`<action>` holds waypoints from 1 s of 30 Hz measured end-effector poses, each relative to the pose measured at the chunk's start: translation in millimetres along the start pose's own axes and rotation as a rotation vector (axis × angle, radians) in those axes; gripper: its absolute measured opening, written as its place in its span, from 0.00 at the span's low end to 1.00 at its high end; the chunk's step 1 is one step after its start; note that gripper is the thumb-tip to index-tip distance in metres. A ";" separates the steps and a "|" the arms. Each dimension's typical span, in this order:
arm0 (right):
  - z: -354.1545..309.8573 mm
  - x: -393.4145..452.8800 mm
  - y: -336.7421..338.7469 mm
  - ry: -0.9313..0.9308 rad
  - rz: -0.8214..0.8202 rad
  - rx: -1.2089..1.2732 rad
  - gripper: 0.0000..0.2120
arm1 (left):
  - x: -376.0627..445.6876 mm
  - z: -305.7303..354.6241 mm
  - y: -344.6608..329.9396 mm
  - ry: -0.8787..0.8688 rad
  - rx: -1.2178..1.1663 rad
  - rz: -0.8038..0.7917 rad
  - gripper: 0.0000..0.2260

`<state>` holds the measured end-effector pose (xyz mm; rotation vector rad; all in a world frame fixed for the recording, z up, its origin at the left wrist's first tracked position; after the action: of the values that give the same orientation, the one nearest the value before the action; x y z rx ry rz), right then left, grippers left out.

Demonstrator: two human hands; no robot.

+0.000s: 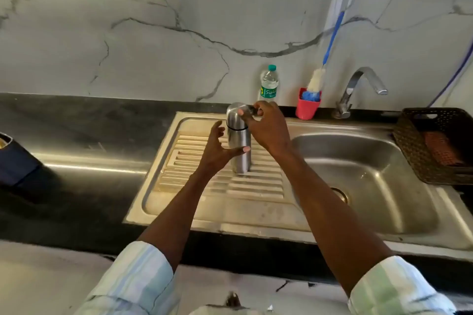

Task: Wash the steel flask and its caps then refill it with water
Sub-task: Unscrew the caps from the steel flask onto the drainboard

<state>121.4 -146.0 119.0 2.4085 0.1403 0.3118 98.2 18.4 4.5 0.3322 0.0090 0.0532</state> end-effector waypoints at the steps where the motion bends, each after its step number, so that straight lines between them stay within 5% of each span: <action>1: -6.6 4.2 -3.9 0.007 -0.020 -0.049 0.27 | 4.7 6.7 -3.5 -0.035 -0.013 -0.043 0.49; 5: -23.2 19.5 -18.8 -0.019 -0.134 -0.265 0.37 | 25.9 9.6 -17.7 -0.040 -0.016 -0.186 0.43; 12: -30.0 35.3 -41.0 -0.053 -0.230 -0.533 0.42 | 44.8 5.2 -16.6 -0.050 0.086 -0.174 0.35; 22: -34.0 47.2 -50.3 -0.005 -0.280 -0.510 0.28 | 46.0 10.2 -10.5 -0.144 0.149 -0.017 0.28; 30: -44.6 38.9 -58.6 0.095 -0.668 -0.402 0.26 | 45.9 10.3 -12.3 -0.230 0.113 -0.052 0.29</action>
<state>146.3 -66.5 120.3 1.8231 0.8199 0.1224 144.8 6.0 10.3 0.4489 -0.2077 -0.0379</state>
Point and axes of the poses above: each hand's wrist, its own x-axis towards the middle knuckle, its own y-axis out of the back of the hand, z = x × y, the point moved 10 cm from there along x, towards the middle knuckle, and after that the axes turned 8 degrees about -z, right-handed, at the moved point
